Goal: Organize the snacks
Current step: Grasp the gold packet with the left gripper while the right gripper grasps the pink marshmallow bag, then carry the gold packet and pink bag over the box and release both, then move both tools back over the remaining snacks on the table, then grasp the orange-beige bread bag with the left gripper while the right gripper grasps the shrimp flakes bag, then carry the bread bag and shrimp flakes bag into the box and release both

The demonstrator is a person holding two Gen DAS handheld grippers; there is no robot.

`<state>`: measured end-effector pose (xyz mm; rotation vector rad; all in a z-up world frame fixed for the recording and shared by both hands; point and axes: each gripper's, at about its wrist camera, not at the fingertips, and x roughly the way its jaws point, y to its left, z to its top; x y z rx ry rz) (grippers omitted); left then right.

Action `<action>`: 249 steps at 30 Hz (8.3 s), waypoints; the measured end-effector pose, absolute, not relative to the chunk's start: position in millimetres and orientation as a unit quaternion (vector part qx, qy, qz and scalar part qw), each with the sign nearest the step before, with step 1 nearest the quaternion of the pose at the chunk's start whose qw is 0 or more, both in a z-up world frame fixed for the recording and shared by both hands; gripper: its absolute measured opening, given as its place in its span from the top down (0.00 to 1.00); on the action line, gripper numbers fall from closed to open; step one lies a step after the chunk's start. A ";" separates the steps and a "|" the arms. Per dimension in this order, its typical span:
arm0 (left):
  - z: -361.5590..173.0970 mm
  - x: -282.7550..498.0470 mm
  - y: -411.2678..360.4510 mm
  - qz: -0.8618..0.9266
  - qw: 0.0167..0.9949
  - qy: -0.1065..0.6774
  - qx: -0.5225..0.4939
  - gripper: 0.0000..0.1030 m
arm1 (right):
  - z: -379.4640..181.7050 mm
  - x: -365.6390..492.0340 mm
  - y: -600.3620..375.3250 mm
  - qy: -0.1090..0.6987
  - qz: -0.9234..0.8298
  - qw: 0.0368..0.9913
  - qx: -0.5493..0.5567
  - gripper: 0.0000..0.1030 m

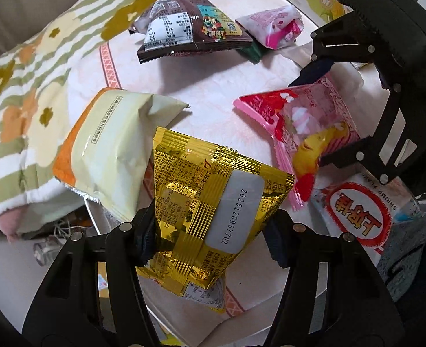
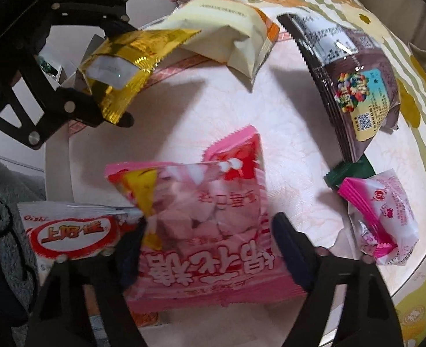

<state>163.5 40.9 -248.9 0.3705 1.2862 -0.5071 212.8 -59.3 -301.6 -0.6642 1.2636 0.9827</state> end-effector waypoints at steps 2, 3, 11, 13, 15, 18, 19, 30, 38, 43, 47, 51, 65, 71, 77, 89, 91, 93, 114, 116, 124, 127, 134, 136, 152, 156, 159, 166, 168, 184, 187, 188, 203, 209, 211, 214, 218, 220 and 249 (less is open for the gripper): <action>-245.7 162.6 41.8 -0.231 0.758 0.587 0.169 0.44 | -296.2 213.9 -59.9 0.555 0.426 0.655 -0.285 0.32; -242.6 162.4 42.3 -0.229 0.760 0.585 0.167 0.44 | -289.9 210.8 -59.7 0.554 0.422 0.662 -0.277 0.32; -202.1 154.0 47.0 -0.233 0.785 0.548 0.170 0.44 | -242.4 212.8 -77.7 0.542 0.362 0.723 -0.228 0.32; -191.1 153.2 47.5 -0.238 0.791 0.538 0.171 0.44 | -230.6 209.5 -84.0 0.538 0.343 0.740 -0.212 0.32; -178.5 152.8 45.3 -0.245 0.796 0.525 0.177 0.44 | -217.1 208.5 -97.1 0.533 0.324 0.757 -0.194 0.32; -161.1 153.8 39.2 -0.254 0.803 0.506 0.187 0.44 | -192.9 206.5 -109.7 0.526 0.292 0.782 -0.163 0.32; -153.9 154.5 36.3 -0.257 0.806 0.499 0.190 0.44 | -183.7 202.1 -116.1 0.524 0.277 0.791 -0.151 0.32; -84.7 175.4 -24.2 -0.254 0.840 0.442 0.187 0.44 | -109.8 195.4 -219.4 0.489 0.176 0.853 -0.046 0.32; -54.5 198.2 -119.5 -0.233 0.864 0.416 0.161 0.44 | -73.7 204.6 -320.3 0.453 0.157 0.877 -0.036 0.32; -52.3 218.2 -192.3 -0.233 0.871 0.411 0.135 0.44 | -69.7 219.4 -373.4 0.453 0.151 0.879 -0.012 0.32; -55.6 239.5 -240.3 -0.220 0.872 0.418 0.126 0.44 | -70.7 234.2 -407.1 0.454 0.140 0.880 0.000 0.32; -65.6 266.4 -282.0 -0.212 0.867 0.432 0.133 0.44 | -75.7 249.2 -432.2 0.458 0.129 0.879 0.030 0.32; -114.1 360.0 -340.4 -0.228 0.836 0.475 0.150 0.43 | -108.0 292.6 -469.2 0.477 0.077 0.872 0.072 0.32; -132.4 375.5 -351.3 -0.224 0.829 0.483 0.167 0.00 | -112.0 300.8 -470.3 0.482 0.068 0.870 0.073 0.32; -133.8 367.7 -339.3 -0.227 0.828 0.494 0.133 0.00 | -116.7 296.8 -468.2 0.486 0.062 0.868 0.078 0.32; -130.5 354.2 -308.8 -0.207 0.828 0.510 0.100 0.00 | -129.0 319.3 -468.7 0.501 0.056 0.859 0.089 0.32; -131.0 352.4 -302.2 -0.202 0.828 0.514 0.095 0.00 | -133.1 325.2 -465.5 0.506 0.063 0.855 0.093 0.31; -131.4 349.9 -297.4 -0.196 0.828 0.516 0.094 0.00 | -136.6 330.9 -462.8 0.501 0.073 0.857 0.097 0.22; -88.2 277.7 -259.4 -0.159 0.861 0.479 0.070 0.00 | -84.2 262.0 -436.0 0.439 0.123 0.889 0.038 0.00; -80.8 266.4 -251.0 -0.150 0.866 0.473 0.066 0.00 | -75.0 254.8 -426.8 0.431 0.135 0.892 0.029 0.00; -61.2 219.2 -187.1 -0.080 0.878 0.468 0.062 0.00 | -56.5 223.8 -376.8 0.409 0.206 0.889 0.005 0.00; -54.7 205.8 -151.6 -0.063 0.878 0.472 0.050 0.00 | -51.5 209.4 -353.2 0.404 0.229 0.885 0.002 0.00; -51.1 177.5 -79.3 -0.024 0.887 0.459 0.057 0.00 | -53.5 171.3 -290.8 0.407 0.261 0.875 -0.009 0.00; -56.9 173.0 -56.2 -0.030 0.884 0.462 0.055 0.00 | -59.6 159.7 -268.2 0.413 0.261 0.873 -0.008 0.00; -137.8 192.4 80.0 -0.168 0.830 0.516 0.128 0.00 | -162.6 125.5 -122.1 0.550 0.180 0.815 0.020 0.00; -159.4 203.2 94.2 -0.184 0.816 0.527 0.147 0.00 | -190.1 115.5 -106.3 0.595 0.140 0.790 0.051 0.00; -176.9 212.7 102.0 -0.199 0.806 0.536 0.152 0.00 | -204.8 106.2 -100.7 0.621 0.106 0.773 0.067 0.00; -211.8 230.1 101.2 -0.210 0.788 0.552 0.174 0.00 | -235.3 99.6 -108.2 0.646 0.045 0.753 0.115 0.00; -221.5 236.0 98.3 -0.212 0.783 0.557 0.179 0.00 | -242.2 97.3 -111.1 0.650 0.035 0.748 0.127 0.00; -281.8 265.6 74.1 -0.209 0.741 0.603 0.209 0.01 | -277.6 96.3 -123.1 0.673 0.047 0.709 0.208 0.00; -288.0 264.6 70.4 -0.211 0.734 0.611 0.209 0.18 | -282.8 97.9 -124.7 0.677 0.052 0.702 0.214 0.00; -289.9 263.7 69.0 -0.209 0.732 0.613 0.214 0.24 | -285.4 98.5 -125.3 0.680 0.054 0.698 0.219 0.00; -277.3 248.9 72.3 -0.207 0.736 0.615 0.194 0.36 | -283.6 100.1 -129.1 0.662 0.066 0.707 0.240 0.07; -260.0 234.2 75.8 -0.207 0.746 0.608 0.177 0.36 | -272.4 100.8 -130.6 0.642 0.070 0.727 0.234 0.16; -252.4 230.0 77.9 -0.206 0.750 0.605 0.171 0.36 | -265.4 100.7 -133.0 0.631 0.070 0.737 0.234 0.17; -238.2 224.2 82.5 -0.204 0.759 0.597 0.160 0.36 | -248.5 101.1 -138.4 0.611 0.067 0.754 0.233 0.18; -212.8 215.8 86.4 -0.199 0.780 0.575 0.147 0.36 | -219.6 99.1 -148.1 0.583 0.056 0.779 0.224 0.19; -201.6 214.1 86.7 -0.201 0.788 0.567 0.132 0.36 | -201.8 99.2 -156.0 0.567 0.051 0.793 0.219 0.19; -80.0 273.7 -226.3 -0.183 0.856 0.483 0.031 0.36 | -74.7 218.4 -418.6 0.437 0.090 0.890 0.091 0.19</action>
